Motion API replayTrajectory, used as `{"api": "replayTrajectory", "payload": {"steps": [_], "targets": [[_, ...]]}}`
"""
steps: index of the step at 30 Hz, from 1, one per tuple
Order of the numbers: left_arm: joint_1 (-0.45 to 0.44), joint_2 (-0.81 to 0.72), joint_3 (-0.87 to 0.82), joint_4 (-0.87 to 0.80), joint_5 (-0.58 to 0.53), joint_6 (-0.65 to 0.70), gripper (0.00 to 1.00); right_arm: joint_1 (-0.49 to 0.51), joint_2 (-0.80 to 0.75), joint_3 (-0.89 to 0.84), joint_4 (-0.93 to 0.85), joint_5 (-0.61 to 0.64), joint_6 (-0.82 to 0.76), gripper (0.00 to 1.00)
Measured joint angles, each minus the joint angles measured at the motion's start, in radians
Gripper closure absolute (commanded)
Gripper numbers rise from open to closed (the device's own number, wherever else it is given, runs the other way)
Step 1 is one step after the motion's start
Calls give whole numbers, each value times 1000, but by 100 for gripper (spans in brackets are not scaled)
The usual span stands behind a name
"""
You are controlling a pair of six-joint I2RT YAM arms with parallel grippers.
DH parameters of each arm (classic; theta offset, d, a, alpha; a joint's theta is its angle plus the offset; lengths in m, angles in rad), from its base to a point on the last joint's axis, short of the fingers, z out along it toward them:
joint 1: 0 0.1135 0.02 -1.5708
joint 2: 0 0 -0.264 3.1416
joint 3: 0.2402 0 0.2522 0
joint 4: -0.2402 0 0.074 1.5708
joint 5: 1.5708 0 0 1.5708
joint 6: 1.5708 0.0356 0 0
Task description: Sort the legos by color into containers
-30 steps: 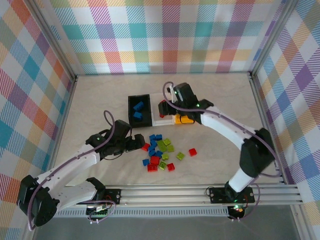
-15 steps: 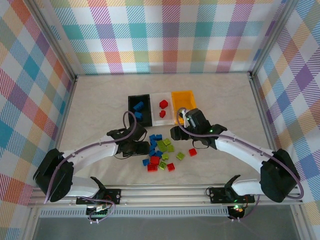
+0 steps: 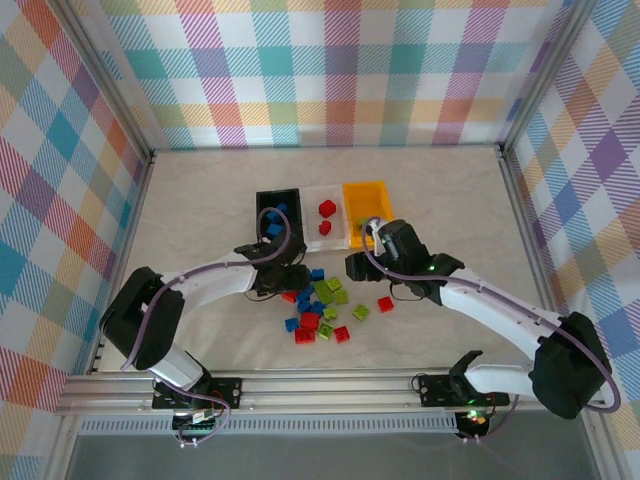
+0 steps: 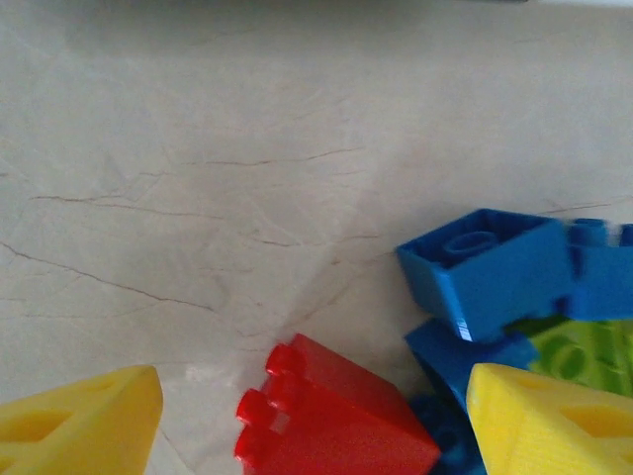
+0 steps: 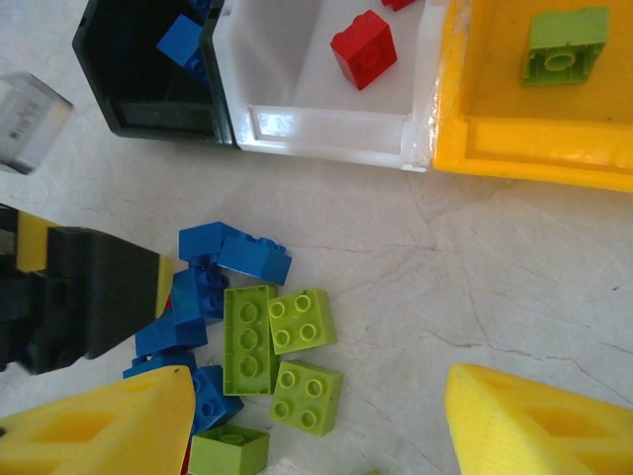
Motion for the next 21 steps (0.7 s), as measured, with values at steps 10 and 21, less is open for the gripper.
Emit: {"api": "replayTrajectory", "payload": {"steps": [10, 21], "targets": [[28, -50, -109, -6, -40, 0, 28, 0, -27, -6, -6, 20, 0, 32], [23, -249, -215, -36, 39, -30, 15, 0, -27, -7, -6, 21, 0, 32]]}}
